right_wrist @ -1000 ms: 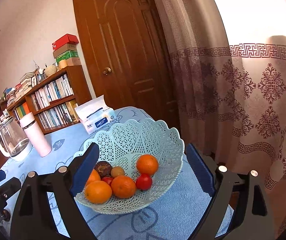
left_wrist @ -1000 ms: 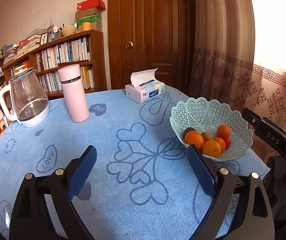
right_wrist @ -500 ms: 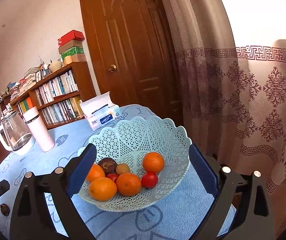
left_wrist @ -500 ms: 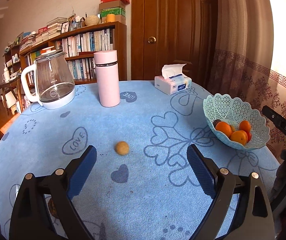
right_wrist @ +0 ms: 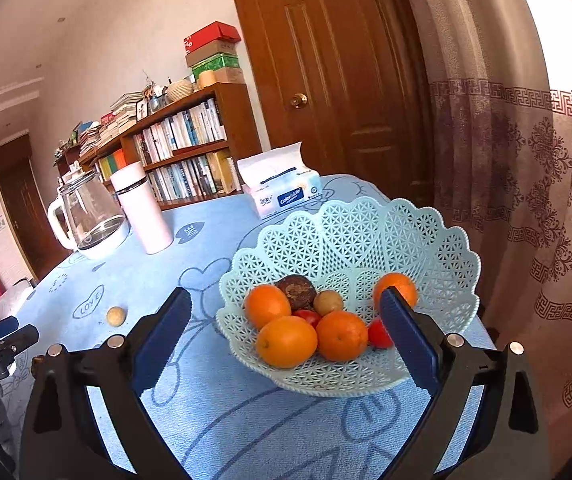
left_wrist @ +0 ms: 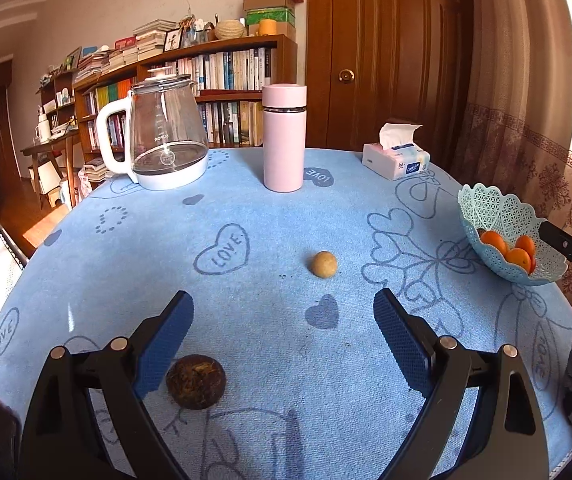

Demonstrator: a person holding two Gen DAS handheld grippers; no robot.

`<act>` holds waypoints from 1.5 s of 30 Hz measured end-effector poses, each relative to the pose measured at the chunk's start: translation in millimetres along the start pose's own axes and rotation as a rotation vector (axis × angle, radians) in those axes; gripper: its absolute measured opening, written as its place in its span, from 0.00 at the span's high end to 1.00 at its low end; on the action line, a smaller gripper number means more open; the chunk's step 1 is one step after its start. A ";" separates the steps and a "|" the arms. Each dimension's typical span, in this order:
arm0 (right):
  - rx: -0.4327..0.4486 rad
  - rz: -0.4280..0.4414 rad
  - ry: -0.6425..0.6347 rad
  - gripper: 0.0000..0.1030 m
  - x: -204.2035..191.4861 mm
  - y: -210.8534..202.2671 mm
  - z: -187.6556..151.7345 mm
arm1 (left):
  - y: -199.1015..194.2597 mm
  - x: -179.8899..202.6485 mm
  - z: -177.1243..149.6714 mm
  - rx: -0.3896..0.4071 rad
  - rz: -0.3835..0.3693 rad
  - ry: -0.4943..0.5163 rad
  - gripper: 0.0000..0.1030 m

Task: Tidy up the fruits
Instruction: 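Move both open tools back from the basket toward the loose fruit, then grasp the dark passion fruit with the left tool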

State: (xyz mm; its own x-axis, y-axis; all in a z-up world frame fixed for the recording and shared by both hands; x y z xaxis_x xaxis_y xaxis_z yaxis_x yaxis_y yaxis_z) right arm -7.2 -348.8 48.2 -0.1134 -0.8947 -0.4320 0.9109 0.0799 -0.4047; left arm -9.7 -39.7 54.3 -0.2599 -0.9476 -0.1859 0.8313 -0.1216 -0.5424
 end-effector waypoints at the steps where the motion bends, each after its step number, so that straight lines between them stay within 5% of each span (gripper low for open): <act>1: -0.018 0.013 -0.005 0.07 -2.0 1.5 -1.6 | -1.2 -3.7 -3.0 -0.004 0.008 -0.005 0.12; 14: -0.073 0.027 -0.149 0.07 -31.3 7.1 -22.5 | 7.2 -30.0 -30.1 -0.086 0.009 -0.064 0.12; 24: -0.073 0.026 -0.162 0.07 -33.3 8.2 -23.0 | 27.3 -40.2 -44.2 -0.186 -0.038 -0.138 0.36; 41: -0.072 0.026 -0.163 0.07 -34.1 8.5 -23.2 | 38.0 -50.3 -53.2 -0.259 -0.012 -0.172 0.47; 45: -0.072 0.025 -0.163 0.07 -34.2 8.5 -23.2 | 39.4 -47.9 -53.6 -0.268 -0.014 -0.160 0.57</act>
Point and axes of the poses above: each gripper's, at about its wrist camera, not at the fingertips, and y roughly the way its jaws point, x to its right, z to its top, the point moved 2 cm from there along y, roughly the way its jaws point, and after that the axes turned 14 degrees about y, right-handed, at the moved point
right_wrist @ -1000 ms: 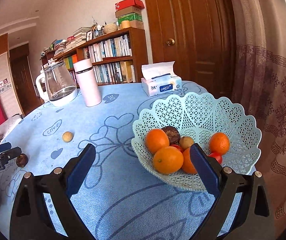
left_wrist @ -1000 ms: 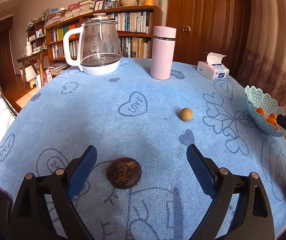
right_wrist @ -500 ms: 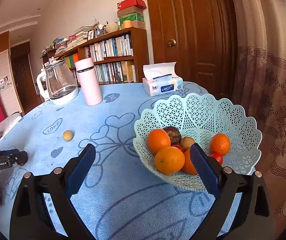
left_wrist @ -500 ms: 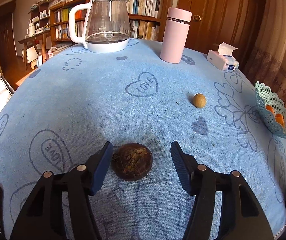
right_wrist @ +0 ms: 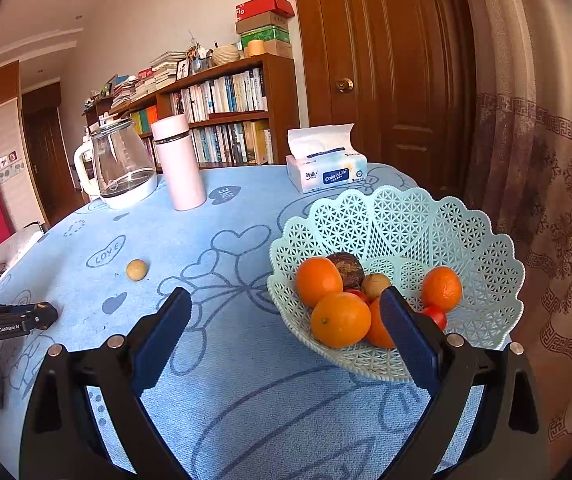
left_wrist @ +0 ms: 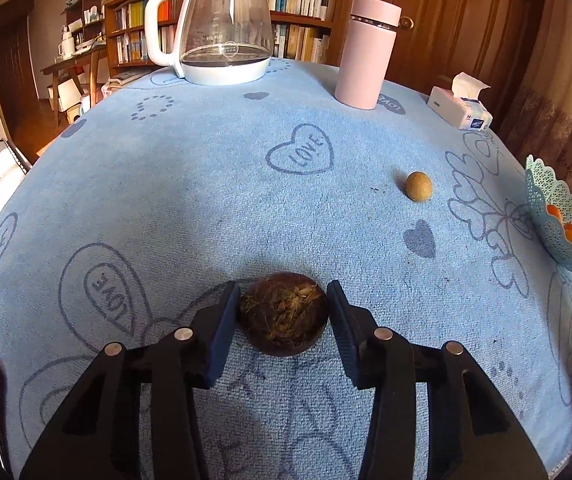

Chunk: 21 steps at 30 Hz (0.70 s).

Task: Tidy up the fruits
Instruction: 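Grasp the dark passion fruit with the left tool, then grasp the small yellow fruit with the right tool while the left tool holds the passion fruit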

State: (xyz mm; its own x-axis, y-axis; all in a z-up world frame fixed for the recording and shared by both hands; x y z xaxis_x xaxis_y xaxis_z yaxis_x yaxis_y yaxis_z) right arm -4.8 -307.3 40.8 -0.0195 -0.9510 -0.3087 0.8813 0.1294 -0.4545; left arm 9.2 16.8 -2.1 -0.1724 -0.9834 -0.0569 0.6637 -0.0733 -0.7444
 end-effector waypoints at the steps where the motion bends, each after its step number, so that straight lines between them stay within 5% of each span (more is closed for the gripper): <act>1: 0.000 0.000 0.000 0.07 -0.1 0.0 0.0 | -0.5 0.1 0.3 0.001 -0.003 -0.001 0.57; 12: -0.003 -0.030 -0.039 0.07 -10.3 3.3 -4.0 | -22.0 1.2 1.7 0.118 0.009 -0.008 0.57; 21: -0.078 0.063 -0.110 0.07 -67.7 23.6 -5.4 | -31.0 0.4 4.3 0.161 0.033 -0.015 0.57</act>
Point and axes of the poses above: each gripper's, at about its wrist camera, not at the fingertips, and y roughly the way its jaws point, x to its right, z to its top, the point moved 2 cm from there along y, roughly the way its jaws point, and after that the axes turned 14 degrees about y, right-handed, at the moved point
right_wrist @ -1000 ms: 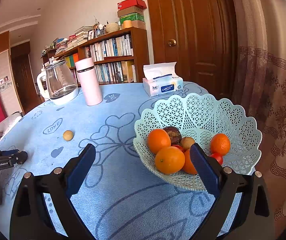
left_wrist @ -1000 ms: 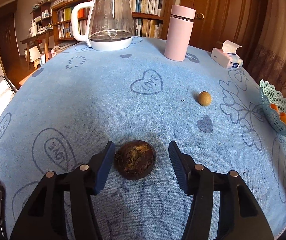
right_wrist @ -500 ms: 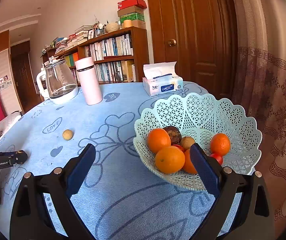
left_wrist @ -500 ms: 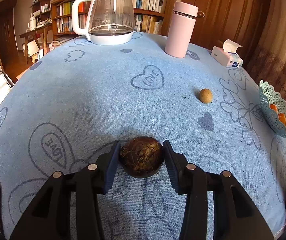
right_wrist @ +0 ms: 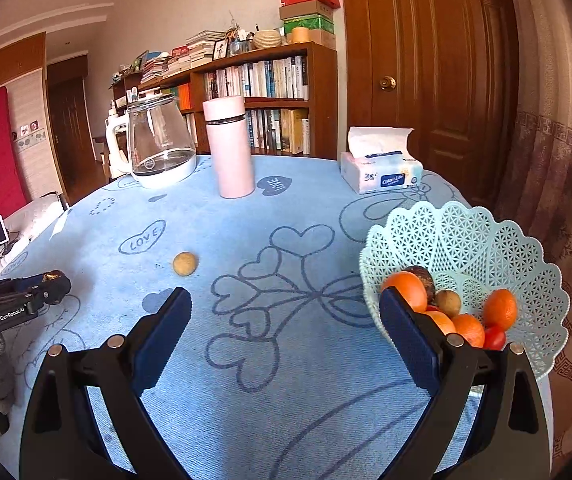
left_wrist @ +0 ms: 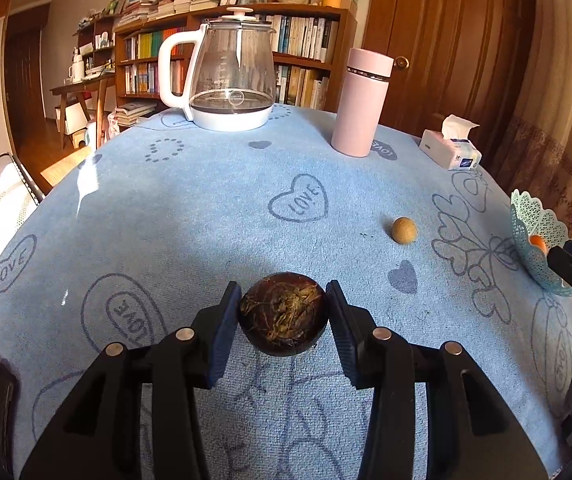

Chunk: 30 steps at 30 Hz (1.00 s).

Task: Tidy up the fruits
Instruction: 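Grasp the small yellow fruit with the right tool while the left tool holds the passion fruit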

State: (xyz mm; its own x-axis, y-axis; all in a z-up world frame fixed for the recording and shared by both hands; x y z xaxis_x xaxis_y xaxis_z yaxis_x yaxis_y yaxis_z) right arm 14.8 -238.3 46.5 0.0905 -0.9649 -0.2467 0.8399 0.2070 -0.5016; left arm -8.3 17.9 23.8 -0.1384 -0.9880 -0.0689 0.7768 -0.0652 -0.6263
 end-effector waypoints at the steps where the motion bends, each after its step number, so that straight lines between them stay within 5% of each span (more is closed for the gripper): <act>1: -0.012 0.010 -0.006 0.07 -6.8 5.8 1.6 | -1.5 0.3 0.7 0.007 0.001 0.001 0.57; 6: -0.084 0.074 -0.011 0.15 -42.4 36.5 9.6 | -2.4 0.2 4.4 0.019 0.070 0.008 0.57; 14: -0.209 0.114 -0.064 0.43 -88.9 92.2 5.1 | -2.1 -10.6 3.1 0.018 0.063 -0.041 0.57; 30: -0.344 0.036 -0.047 0.72 -97.2 148.8 -3.1 | 5.7 -12.1 1.2 -0.011 0.059 -0.052 0.57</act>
Point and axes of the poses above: each gripper's, at about its wrist camera, not at the fingertips, and y roughly the way its jaws point, x to its right, z to its top, the point moved 2 cm from there along y, roughly the way its jaws point, and after that the axes turned 14 degrees about y, right-handed, at the moved point
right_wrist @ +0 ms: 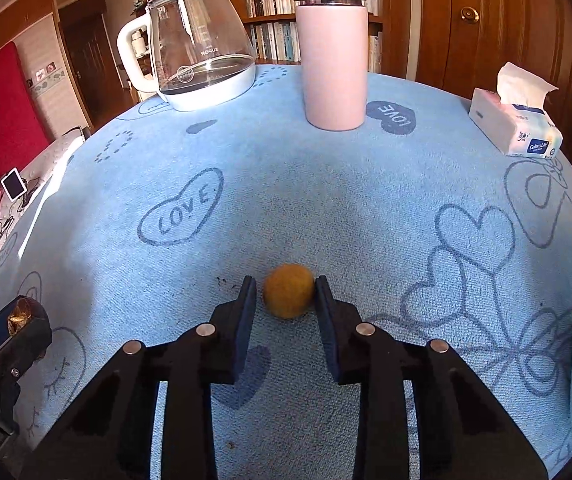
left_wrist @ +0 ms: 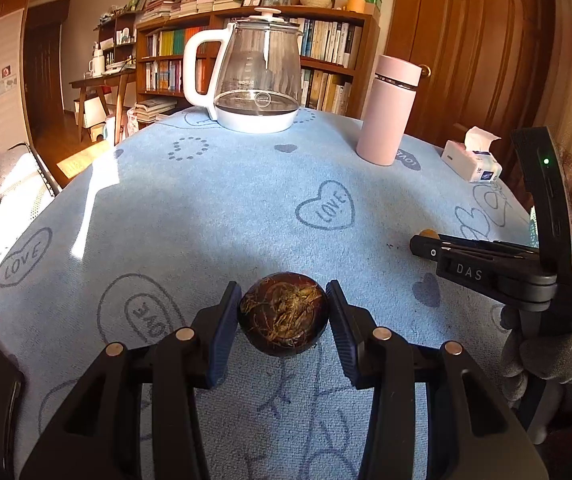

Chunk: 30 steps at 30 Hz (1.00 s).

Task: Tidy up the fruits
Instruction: 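Grasp the small yellow fruit with the right tool while the left tool holds the passion fruit, then carry the yellow fruit into the green basket with the right tool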

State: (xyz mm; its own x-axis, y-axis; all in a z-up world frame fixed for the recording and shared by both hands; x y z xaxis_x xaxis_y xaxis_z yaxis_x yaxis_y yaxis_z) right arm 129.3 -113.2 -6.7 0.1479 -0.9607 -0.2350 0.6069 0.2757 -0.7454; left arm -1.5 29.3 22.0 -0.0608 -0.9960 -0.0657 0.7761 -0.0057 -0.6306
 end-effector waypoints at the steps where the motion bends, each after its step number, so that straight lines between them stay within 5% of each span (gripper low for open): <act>1: -0.002 -0.003 0.000 0.73 -0.3 0.4 -0.2 | 0.4 0.2 0.0 -0.001 -0.001 0.001 0.57; 30: 0.158 0.059 0.090 0.74 8.4 -67.7 1.5 | 2.1 1.5 -1.3 0.004 0.000 0.013 0.57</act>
State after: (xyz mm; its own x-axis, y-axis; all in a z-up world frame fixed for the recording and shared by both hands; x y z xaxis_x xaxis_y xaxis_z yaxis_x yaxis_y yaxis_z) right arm 90.6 -140.0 42.7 0.1206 -0.9344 -0.3353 0.7153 0.3160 -0.6232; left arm -0.7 27.9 19.6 -0.0686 -0.9947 -0.0761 0.7788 -0.0058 -0.6272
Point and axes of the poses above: each gripper's, at about its wrist camera, not at the fingertips, and y roughly the way its jaws point, x to its right, z to its top, the point moved 2 cm from there along y, roughly the way its jaws point, and after that the axes turned 14 degrees about y, right-handed, at the moved point
